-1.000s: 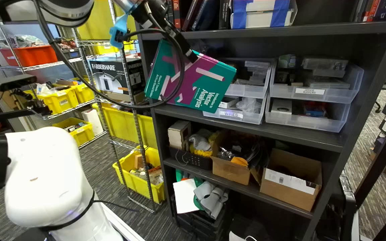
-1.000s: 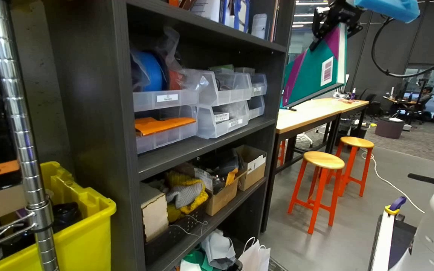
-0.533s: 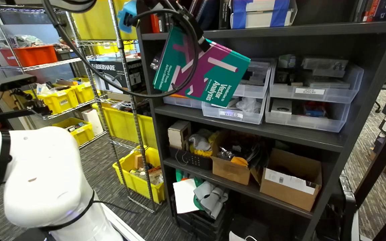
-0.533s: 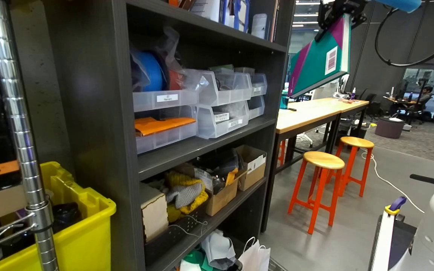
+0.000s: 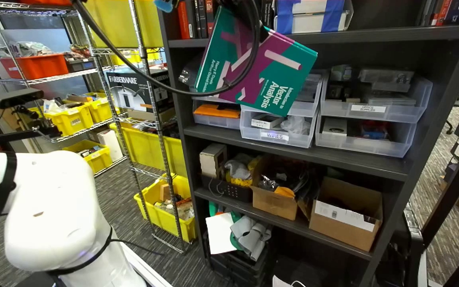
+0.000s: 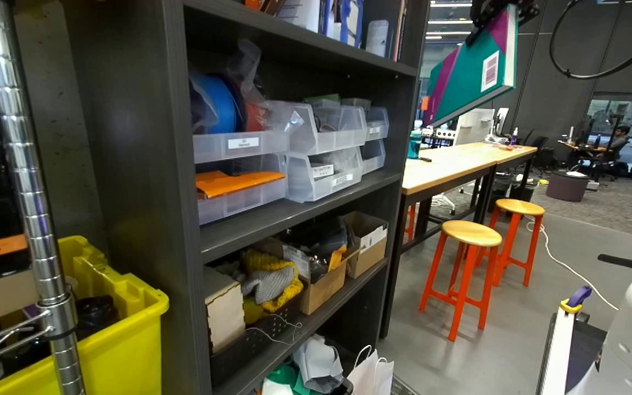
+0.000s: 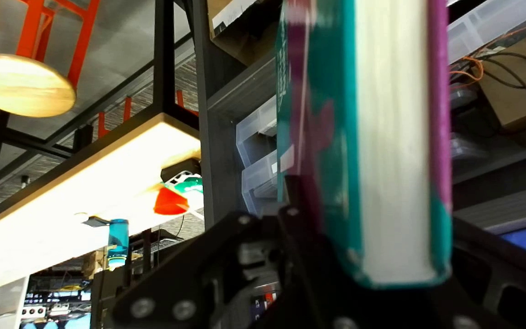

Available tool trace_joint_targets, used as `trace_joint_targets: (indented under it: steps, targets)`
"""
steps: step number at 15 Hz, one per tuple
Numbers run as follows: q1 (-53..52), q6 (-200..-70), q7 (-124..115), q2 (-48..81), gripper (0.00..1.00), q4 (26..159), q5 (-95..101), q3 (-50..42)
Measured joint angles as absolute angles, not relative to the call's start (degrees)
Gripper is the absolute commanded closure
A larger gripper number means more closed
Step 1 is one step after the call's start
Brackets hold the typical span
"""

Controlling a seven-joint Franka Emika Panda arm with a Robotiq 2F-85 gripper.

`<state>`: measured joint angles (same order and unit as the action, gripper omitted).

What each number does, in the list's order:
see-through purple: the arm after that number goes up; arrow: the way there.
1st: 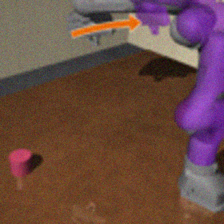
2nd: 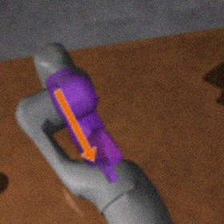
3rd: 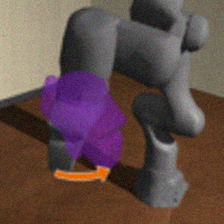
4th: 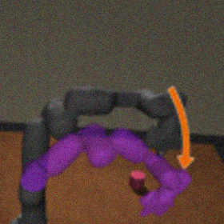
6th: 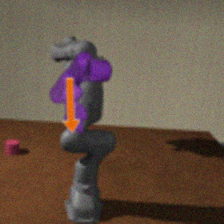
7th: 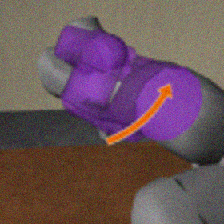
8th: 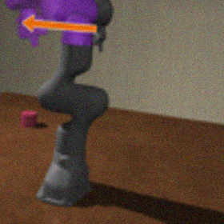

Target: Move the green and purple book to the right side of the shelf.

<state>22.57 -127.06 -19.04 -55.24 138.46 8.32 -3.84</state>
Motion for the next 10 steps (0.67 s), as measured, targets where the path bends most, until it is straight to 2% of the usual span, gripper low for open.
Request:
trace_joint_targets:
  steps: [10]
  targets:
    - [21.9,-124.8,-13.1,-47.7,0.94,129.7,8.3,-6.4]
